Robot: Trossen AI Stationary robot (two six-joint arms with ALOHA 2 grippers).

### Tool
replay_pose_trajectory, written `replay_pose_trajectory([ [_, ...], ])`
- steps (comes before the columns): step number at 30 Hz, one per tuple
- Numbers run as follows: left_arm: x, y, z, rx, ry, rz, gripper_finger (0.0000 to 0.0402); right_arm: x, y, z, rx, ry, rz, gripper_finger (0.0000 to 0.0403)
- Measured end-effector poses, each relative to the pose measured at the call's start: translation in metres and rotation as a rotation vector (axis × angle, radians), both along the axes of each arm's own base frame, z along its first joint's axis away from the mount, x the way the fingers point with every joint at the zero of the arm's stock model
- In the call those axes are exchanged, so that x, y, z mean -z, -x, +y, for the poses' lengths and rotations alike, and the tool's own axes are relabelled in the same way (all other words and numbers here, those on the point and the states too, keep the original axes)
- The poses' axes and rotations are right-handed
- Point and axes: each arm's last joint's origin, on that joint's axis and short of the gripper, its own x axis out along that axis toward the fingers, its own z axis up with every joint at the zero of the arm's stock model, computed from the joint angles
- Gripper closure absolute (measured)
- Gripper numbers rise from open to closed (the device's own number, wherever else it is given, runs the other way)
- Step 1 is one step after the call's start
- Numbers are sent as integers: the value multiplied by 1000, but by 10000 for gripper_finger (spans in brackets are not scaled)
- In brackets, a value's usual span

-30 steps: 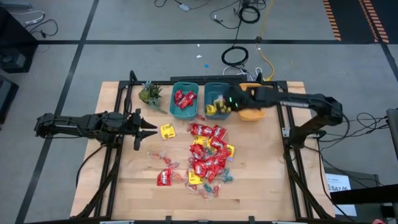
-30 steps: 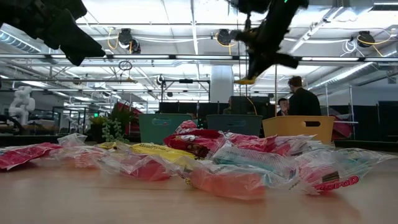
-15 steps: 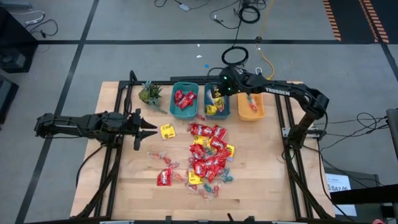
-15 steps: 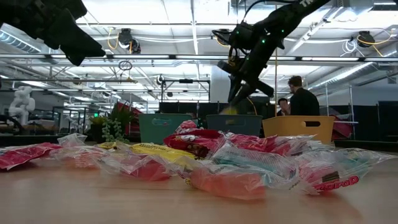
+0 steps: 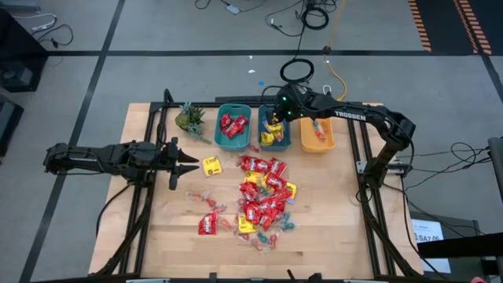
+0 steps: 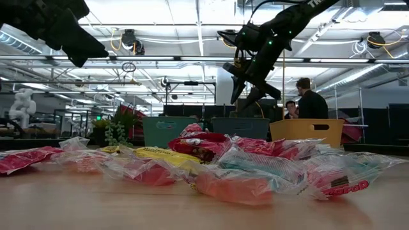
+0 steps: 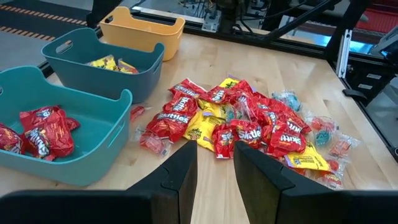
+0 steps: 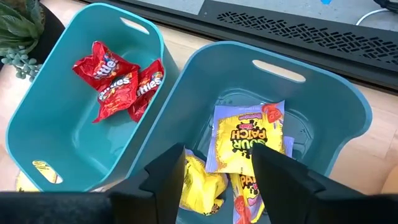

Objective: Sort candy
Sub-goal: Put the yellow candy into the blue bin

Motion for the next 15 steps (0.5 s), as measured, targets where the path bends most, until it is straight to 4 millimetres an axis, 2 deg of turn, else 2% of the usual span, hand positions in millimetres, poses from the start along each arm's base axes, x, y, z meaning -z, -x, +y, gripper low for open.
replay_pose_trajectory([
  [5,0,0,0,0,0,-2,288,-2,2,3,-26,-35,-5,222],
  [8,0,0,0,0,0,-2,288,-9,9,12,-53,-78,17,222],
  [12,0,0,0,0,0,-1,288,-23,19,39,-65,-128,73,222],
  [15,0,0,0,0,0,-1,288,-31,23,67,-45,-101,149,222],
])
